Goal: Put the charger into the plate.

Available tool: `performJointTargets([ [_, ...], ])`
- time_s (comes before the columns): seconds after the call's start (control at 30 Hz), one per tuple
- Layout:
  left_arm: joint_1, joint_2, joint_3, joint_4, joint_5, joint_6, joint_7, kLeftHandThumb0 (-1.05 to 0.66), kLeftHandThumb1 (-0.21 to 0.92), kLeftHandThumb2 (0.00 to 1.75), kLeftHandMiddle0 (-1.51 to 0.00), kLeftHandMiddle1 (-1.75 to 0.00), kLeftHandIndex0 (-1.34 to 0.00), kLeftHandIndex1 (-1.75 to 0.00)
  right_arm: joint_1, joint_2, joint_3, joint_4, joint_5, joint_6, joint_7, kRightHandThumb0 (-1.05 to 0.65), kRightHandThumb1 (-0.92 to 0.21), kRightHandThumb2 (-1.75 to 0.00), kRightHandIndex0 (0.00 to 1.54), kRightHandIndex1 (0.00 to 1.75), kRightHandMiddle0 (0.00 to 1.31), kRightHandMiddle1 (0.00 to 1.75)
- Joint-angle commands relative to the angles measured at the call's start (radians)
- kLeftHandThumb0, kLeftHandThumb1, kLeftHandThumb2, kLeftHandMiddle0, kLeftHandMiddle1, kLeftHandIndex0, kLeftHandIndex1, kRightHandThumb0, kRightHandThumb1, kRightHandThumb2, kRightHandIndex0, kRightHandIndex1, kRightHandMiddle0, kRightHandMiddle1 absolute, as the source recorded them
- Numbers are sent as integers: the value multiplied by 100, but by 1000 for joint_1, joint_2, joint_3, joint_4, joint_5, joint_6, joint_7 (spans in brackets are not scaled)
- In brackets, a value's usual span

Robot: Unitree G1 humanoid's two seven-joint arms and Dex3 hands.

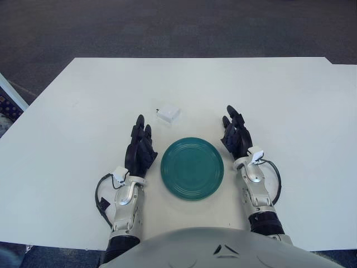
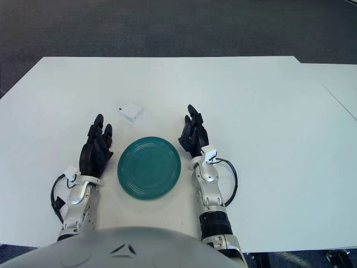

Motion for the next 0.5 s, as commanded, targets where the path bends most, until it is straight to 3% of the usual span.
performJointTargets([
  [0.0,36,1,7,32,-15,58,3,-105,92,89,0,0,0,0,49,-6,-8,37,-7,60,-14,-99,-92,-94,15,1,0,36],
  [0.47,28,-1,20,20,-82,100,-11,-105,92,92,0,0,0,0,41,2,-15,53,8,51,-13,-99,-92,-92,16,0,0,37],
])
